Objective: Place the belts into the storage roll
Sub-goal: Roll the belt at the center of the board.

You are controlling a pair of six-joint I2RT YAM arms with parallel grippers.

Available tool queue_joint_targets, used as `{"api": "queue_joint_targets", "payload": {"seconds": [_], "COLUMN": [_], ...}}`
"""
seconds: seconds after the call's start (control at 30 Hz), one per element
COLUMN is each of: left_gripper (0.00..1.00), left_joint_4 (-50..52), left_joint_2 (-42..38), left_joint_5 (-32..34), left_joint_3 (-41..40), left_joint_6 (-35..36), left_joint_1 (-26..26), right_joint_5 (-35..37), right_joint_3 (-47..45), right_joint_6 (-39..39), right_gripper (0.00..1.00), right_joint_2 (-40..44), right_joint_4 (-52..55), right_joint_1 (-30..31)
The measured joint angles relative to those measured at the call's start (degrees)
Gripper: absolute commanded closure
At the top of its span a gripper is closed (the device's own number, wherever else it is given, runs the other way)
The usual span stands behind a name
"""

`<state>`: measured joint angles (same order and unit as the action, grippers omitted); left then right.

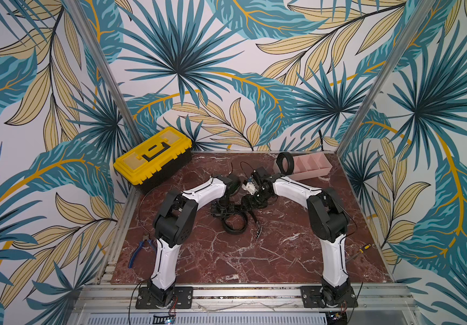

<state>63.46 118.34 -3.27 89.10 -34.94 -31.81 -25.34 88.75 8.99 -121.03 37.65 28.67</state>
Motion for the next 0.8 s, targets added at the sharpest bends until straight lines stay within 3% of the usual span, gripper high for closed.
{"api": "queue_joint_targets", "payload": {"seconds": [0.47,0.8], "left_gripper": [1.00,1.00], "left_joint_4": [1.09,1.88], "left_joint_2": [1.42,1.97], "left_joint_5": [-1.27,-1.86], "left_joint_3": [1.97,2.80], "left_joint_6": [-1.38,-2.62], "left_joint_1": [0.04,0.13], "right_joint_5": [-3.65,1.20], "right_joint_3": [-9.75,-3.19], "right_joint_6": [8.02,5.88], "right_gripper": [0.30,0.33], "right_joint_2": [5.42,4.46], "right_joint_4": [-5.01,-1.51], "right_joint_1": [2.82,3.78]}}
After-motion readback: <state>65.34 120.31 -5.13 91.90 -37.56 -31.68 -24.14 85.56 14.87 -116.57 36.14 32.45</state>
